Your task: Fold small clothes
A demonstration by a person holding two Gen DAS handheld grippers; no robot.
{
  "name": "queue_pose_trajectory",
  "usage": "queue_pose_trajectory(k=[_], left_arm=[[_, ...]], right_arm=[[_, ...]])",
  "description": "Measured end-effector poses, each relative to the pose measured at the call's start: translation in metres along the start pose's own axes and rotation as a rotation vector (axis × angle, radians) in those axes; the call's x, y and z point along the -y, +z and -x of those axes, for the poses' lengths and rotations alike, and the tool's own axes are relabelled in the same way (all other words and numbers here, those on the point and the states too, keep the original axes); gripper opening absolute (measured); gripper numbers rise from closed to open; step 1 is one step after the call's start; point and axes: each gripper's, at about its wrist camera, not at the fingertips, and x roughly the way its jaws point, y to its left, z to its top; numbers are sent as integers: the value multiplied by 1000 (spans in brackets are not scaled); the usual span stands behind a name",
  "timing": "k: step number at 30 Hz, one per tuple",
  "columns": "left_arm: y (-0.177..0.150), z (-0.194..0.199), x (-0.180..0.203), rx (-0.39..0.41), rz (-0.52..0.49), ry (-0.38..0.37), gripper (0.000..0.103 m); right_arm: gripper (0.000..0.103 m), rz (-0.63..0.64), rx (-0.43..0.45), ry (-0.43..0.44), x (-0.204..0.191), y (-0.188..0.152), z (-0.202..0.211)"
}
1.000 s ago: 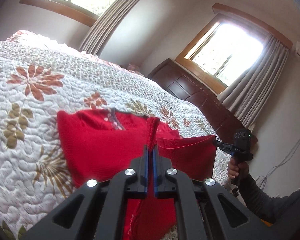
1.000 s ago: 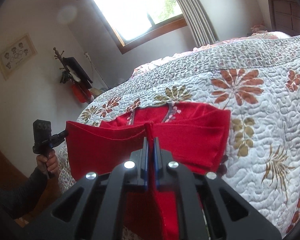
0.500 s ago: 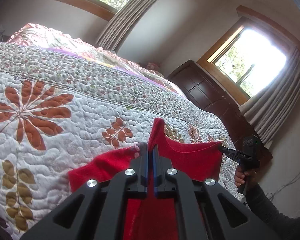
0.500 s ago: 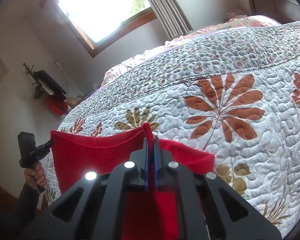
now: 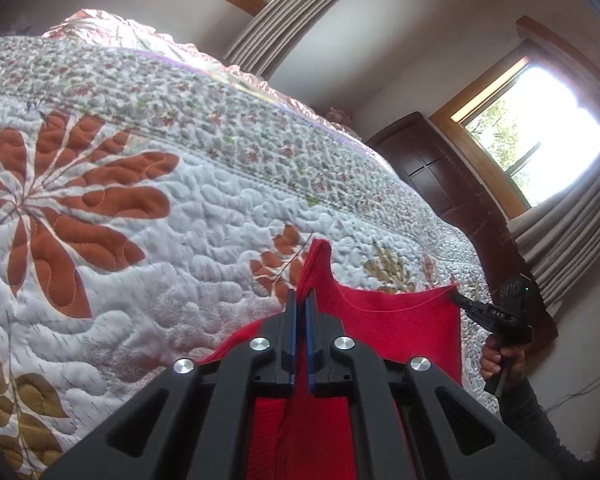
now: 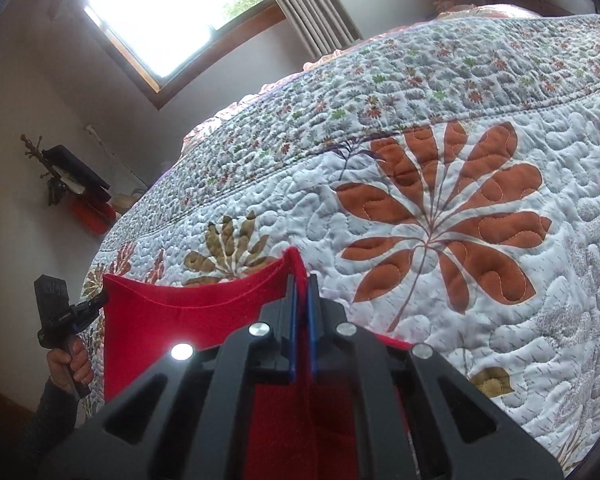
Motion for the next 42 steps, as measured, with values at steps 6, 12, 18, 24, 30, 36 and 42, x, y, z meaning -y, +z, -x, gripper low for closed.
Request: queue_pose_trajectory(k=[6,12,18,24,30,36,42], left_arm=[[-7,-21,-17,-97,22,130,6],[-18,40,34,60,-114,233,43],[-98,28,102,-129,-254,-36,45],[-131,-10,83,-177,-251,72,40],[-152,53,114,-68,-265,-100,65],[-196,36,72,-172,-151,-61,63],[-179,91,62,-96,-70,-161,90]], right_arm=[[10,-34,-68,-42,15,-7,-25],[23,12,60,-77,-2,-29,28],[24,140,-35,65,-58,-111,46],[22,141,-66,-4,-51,-142,19],[35,93,30,99,-54,-154,90],[31,55,-63,23,-25,-208,75],[55,179,38,-45,-68,-222,116]])
